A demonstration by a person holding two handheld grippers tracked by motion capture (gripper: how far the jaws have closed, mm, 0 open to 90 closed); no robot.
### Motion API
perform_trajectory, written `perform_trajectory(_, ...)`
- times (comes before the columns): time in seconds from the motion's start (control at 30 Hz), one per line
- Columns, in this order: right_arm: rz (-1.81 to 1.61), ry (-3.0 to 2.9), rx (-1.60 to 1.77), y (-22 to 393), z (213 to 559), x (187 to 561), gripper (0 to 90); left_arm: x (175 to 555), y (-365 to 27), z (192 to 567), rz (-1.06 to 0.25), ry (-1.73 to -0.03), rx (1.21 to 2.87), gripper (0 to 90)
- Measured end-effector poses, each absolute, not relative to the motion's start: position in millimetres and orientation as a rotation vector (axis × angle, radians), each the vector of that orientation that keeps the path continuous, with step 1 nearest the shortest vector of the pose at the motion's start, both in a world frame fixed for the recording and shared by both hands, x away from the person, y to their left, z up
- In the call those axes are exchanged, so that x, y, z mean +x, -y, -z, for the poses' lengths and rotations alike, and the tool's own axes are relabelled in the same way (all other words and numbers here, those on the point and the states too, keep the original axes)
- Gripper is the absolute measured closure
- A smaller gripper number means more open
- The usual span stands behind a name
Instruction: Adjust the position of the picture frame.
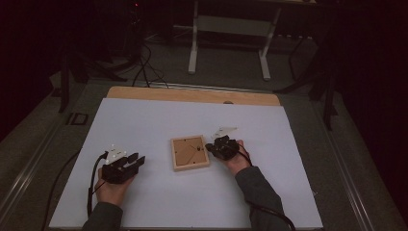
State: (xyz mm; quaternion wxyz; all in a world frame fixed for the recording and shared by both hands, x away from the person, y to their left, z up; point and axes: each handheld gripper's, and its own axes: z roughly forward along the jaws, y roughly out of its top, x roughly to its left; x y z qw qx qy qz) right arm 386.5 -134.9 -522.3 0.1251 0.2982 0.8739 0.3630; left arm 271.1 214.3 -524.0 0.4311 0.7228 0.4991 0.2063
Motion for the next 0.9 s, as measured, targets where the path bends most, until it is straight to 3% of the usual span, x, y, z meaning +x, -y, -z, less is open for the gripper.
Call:
perform_trajectory(0.4,-1.091,-2.564,0.859,131,524,380,87.8,300,-173,529,-0.459,-1.199,1.927,87.7)
perform_trajectory(0.9,-1.091,-2.585,0.999,131,537,377,89.7,323,-143,538,-0.410,-1.218,1.973,90.0)
